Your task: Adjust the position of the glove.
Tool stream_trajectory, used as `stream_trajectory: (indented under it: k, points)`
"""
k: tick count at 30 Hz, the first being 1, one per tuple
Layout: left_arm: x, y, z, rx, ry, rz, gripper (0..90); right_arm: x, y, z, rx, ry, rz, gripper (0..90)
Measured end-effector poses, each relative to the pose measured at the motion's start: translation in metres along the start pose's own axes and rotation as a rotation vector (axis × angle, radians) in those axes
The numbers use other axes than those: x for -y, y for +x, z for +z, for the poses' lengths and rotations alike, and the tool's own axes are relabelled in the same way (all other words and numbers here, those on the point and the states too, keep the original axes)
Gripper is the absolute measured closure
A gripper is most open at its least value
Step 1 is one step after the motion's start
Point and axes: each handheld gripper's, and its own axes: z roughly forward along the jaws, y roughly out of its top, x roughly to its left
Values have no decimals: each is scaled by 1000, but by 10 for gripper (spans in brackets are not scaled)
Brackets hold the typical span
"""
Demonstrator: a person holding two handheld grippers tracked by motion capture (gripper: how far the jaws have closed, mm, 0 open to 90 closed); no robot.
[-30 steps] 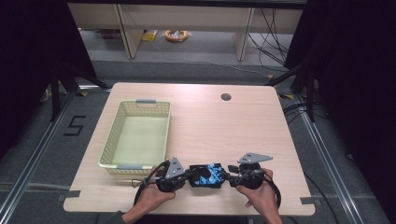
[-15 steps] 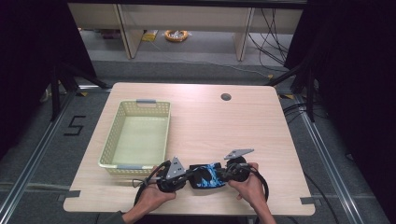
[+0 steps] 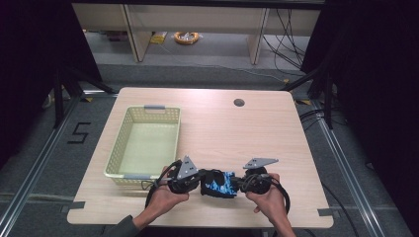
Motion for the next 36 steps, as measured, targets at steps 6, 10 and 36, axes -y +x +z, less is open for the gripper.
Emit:
stream_trajectory:
  k: [6, 10, 36]
  points:
    - [13, 4, 16, 7, 7, -21, 797, 7, -8, 16, 11, 37, -3, 833]
    - [15, 3, 12, 6, 31, -9, 745, 11, -7, 20, 6, 78, -6, 778]
    - [18, -21, 3, 53, 100, -270, 386, 4, -17, 27, 90, 96, 129, 433]
